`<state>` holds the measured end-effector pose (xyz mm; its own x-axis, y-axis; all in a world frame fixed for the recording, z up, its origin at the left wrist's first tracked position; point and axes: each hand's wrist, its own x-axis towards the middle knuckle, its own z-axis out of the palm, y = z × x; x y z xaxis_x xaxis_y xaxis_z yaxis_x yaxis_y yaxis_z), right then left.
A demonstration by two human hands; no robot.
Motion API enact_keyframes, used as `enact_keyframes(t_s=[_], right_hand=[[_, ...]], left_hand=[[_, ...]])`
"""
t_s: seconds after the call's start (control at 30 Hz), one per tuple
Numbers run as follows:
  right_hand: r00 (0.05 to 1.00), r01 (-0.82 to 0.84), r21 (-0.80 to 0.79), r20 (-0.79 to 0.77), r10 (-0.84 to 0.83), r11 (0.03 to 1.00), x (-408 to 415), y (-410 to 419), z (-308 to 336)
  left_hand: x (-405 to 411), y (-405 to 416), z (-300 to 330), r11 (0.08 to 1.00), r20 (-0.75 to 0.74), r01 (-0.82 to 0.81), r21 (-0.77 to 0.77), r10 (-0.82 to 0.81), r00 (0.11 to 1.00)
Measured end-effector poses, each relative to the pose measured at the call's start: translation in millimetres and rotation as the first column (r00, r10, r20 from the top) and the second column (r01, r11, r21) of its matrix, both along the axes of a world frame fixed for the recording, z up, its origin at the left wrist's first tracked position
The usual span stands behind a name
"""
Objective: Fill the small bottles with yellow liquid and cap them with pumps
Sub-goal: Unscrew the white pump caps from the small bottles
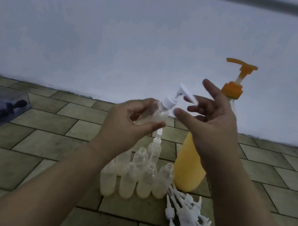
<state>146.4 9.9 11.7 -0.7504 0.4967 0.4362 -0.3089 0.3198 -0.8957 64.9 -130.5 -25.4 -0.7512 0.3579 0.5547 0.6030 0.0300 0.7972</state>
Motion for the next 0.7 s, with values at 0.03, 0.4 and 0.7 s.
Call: enact_keyframes(t_s=[0.03, 0.4, 0.7], right_hand=[[1.0, -0.005, -0.049, -0.01, 0.004, 0.999, 1, 4, 1], [0.968, 0.083, 0.002, -0.239, -0.08, 0.997, 21, 6, 6], [0.941, 0.09, -0.406, -0.265, -0.211, 0.909, 59, 36, -40]], left_hand=[[-2, -1, 1, 1.0, 0.004, -0.007, 0.012, 0.007, 1.0], [-16, 3, -12, 0.97, 0.035, -0.033, -0.242, 0.043, 0.998], [-44, 12, -26, 0.938, 0.159, -0.045, -0.344, 0.106, 0.982]])
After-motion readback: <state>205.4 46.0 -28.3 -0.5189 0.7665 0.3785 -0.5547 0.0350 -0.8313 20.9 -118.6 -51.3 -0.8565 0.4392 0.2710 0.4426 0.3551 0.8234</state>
